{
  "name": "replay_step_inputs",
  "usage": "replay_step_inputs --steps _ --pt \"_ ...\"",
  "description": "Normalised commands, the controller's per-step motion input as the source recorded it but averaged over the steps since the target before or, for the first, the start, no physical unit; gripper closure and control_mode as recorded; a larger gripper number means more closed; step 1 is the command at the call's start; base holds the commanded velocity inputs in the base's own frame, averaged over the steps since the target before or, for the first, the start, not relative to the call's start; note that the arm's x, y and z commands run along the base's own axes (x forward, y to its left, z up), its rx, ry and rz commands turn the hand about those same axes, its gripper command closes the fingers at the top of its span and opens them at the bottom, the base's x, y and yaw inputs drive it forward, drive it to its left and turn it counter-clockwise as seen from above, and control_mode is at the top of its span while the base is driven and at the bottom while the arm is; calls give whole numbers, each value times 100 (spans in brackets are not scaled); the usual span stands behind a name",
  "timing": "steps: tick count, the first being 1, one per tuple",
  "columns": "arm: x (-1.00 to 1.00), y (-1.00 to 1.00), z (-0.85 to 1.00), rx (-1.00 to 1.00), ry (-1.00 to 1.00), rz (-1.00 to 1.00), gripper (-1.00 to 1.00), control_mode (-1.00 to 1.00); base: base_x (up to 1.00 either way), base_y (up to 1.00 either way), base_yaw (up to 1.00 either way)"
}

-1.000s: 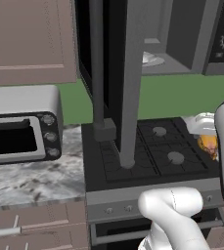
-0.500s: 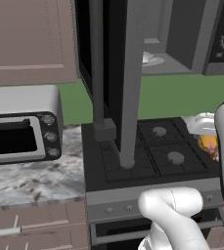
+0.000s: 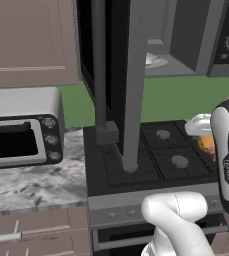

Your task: Transport the chicken drumstick from the fridge to the microwave and turn on the microwave.

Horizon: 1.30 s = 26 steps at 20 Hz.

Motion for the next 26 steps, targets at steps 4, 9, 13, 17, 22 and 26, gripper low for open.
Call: replay_step_inputs --steps 4,9,13,17,22,26 --pt "21 21 37 -10 -13 0 100 -100 0 0 0" --pt "24 12 40 -7 -11 0 100 -100 0 0 0" --pt "17 11 29 -6 -17 3 100 -100 0 0 0" --pt "7 8 20 -6 -32 5 100 -100 0 0 0" --pt "16 2 24 0 -27 7 100 -100 0 0 0" --pt "27 5 32 0 -15 7 100 -100 0 0 0"
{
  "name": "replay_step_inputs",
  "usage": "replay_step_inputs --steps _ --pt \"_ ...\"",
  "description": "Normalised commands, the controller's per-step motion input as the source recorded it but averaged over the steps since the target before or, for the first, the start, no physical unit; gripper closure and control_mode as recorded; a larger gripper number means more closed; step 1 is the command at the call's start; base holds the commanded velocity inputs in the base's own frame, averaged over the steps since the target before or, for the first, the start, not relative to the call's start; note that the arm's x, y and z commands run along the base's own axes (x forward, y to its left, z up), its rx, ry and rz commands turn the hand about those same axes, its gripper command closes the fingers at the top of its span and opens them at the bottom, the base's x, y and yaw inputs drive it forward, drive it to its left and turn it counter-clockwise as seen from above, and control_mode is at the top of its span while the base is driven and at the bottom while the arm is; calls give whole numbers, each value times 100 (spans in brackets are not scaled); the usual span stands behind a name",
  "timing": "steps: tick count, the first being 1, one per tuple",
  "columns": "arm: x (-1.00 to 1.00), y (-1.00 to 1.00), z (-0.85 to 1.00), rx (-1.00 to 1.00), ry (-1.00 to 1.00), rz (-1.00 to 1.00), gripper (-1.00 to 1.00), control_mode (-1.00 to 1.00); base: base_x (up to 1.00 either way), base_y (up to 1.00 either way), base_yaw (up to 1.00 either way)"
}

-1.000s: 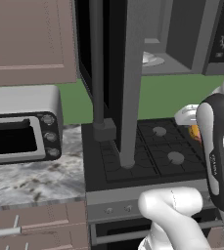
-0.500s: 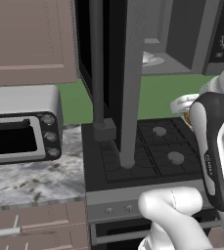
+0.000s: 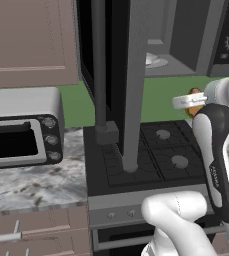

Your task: Transport the chicken drumstick from the fridge to the microwave and turn on the microwave.

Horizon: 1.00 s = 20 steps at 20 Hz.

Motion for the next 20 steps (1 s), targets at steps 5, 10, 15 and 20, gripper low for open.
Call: replay_step_inputs --steps 5,10,15,20 --pt "31 9 42 0 -1 2 100 -100 0 0 0" --pt "37 5 36 0 0 1 100 -100 0 0 0" --pt "36 0 26 0 -7 3 100 -100 0 0 0" --pt "47 2 14 0 -8 5 100 -100 0 0 0"
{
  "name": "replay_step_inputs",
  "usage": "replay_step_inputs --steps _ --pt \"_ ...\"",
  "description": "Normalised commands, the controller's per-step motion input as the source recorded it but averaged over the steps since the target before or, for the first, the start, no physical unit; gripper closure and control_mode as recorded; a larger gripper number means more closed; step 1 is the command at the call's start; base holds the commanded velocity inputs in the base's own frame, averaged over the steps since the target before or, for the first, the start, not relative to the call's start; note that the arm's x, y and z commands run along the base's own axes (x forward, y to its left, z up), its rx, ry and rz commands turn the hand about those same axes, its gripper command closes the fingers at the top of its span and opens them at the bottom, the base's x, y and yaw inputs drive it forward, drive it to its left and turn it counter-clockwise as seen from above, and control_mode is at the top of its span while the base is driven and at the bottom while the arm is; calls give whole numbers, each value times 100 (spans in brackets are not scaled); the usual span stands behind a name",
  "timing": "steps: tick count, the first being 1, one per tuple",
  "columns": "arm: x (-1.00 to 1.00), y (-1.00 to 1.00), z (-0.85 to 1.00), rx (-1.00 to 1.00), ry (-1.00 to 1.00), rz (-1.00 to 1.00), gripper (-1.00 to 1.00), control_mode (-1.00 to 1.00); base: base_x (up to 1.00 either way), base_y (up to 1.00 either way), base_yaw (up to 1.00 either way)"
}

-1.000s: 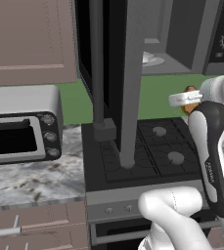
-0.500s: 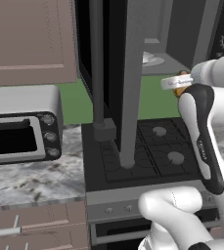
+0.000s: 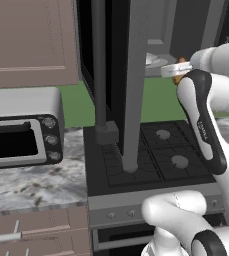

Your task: Transport the chicken drumstick from the fridge to the microwave and turn on the microwave.

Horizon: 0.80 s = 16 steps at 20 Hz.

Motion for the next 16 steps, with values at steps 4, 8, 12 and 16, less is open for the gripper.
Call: replay_step_inputs --steps 4,8,12,16 --pt "48 12 22 0 -2 4 100 -100 0 0 0" --pt "49 12 27 0 0 2 100 -100 0 0 0" --pt "45 10 32 0 0 0 100 -100 0 0 0" --pt "49 3 10 0 0 0 100 -100 0 0 0"
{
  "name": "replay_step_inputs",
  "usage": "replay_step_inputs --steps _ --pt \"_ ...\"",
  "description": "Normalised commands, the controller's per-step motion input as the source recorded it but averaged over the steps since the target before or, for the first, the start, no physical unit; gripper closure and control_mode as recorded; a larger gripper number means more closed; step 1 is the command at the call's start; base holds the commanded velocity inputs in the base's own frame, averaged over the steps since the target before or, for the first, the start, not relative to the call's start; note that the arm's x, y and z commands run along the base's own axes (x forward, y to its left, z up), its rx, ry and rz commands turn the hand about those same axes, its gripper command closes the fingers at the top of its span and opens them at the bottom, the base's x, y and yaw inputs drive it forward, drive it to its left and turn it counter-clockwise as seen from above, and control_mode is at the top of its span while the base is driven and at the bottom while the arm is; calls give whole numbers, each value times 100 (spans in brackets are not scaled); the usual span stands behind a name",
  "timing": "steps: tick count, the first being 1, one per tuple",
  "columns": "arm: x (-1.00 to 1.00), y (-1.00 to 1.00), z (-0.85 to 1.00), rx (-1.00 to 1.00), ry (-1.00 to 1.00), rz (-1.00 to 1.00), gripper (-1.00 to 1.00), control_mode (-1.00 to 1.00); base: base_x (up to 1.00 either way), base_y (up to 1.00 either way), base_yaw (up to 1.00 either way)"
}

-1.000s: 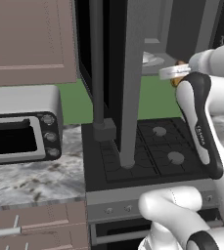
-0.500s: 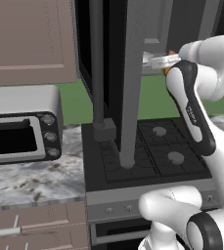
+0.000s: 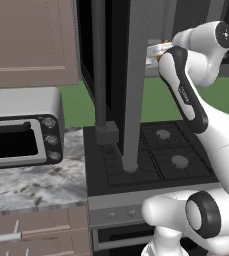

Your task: Transport the chicken drumstick from the fridge to the microwave and turn on the microwave.

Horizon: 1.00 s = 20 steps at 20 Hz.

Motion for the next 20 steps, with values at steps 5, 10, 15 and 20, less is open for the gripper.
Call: replay_step_inputs --steps 5,10,15,20 --pt "58 13 0 0 0 0 100 -100 0 0 0" --pt "59 13 0 0 0 2 100 -100 0 0 0" --pt "57 10 1 0 0 2 100 -100 0 0 0" --pt "57 8 1 -1 2 0 100 -100 0 0 0"
